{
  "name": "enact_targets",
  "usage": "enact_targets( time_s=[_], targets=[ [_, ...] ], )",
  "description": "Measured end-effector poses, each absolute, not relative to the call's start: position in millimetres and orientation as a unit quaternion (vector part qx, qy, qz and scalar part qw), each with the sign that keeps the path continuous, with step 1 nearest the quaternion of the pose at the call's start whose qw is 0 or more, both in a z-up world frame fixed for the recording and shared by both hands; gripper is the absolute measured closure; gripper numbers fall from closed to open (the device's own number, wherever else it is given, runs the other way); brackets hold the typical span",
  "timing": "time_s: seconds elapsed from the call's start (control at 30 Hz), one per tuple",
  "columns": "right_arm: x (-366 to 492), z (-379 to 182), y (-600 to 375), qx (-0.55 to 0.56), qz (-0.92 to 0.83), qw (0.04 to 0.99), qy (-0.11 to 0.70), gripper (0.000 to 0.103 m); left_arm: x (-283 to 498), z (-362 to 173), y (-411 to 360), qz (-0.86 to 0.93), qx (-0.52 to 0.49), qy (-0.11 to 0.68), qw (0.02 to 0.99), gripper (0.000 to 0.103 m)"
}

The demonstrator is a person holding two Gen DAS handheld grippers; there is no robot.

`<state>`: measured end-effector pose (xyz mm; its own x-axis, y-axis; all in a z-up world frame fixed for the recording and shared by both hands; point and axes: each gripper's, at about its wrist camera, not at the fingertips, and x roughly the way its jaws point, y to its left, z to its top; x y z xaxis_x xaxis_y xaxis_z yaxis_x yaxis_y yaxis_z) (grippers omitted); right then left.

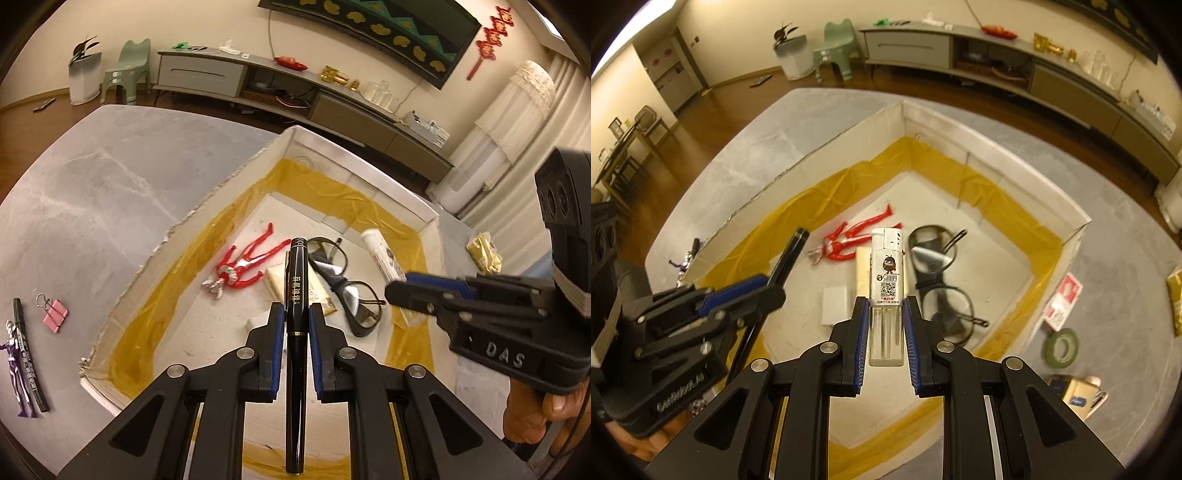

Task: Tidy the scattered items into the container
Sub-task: 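Open both tools to drop the pen and lighter into the box, then move both open tools back toward the gold tin and pink stapler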

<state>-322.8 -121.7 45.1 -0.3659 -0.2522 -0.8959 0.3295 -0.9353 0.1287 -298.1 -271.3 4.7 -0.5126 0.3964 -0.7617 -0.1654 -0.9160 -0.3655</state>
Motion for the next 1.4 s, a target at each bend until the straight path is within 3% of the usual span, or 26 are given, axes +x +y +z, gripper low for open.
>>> enact_targets(
  time_s=[0.2,0.27,0.37,0.57,1.03,1.4],
  targets=[
    [-315.4,30.1,-124.7,0.552,-0.813,0.177,0.05,0.082,-310.0,-1.3,-281.9,0.855,-0.472,-0.151,0.152,0.089],
    [-314.3,26.4,-125.0,0.559,-0.808,0.182,0.05,0.081,-312.1,-3.4,-284.2,0.859,-0.47,-0.15,0.14,0.081],
    [-312.7,26.9,-124.4,0.559,-0.808,0.182,0.046,0.07,-311.8,-7.1,-288.3,0.859,-0.471,-0.153,0.132,0.076],
    [-305.7,31.9,-126.8,0.553,-0.811,0.187,0.045,0.07,-306.1,-6.8,-293.0,0.861,-0.467,-0.153,0.131,0.076],
    [-292.5,37.6,-121.5,0.548,-0.815,0.185,0.043,0.07,-263.7,10.7,-260.3,0.891,-0.425,-0.065,0.144,0.076],
    [-267.8,48.3,-106.4,0.533,-0.824,0.191,0.015,0.07,-232.5,15.3,-250.0,0.897,-0.404,-0.062,0.166,0.076]
  ],
)
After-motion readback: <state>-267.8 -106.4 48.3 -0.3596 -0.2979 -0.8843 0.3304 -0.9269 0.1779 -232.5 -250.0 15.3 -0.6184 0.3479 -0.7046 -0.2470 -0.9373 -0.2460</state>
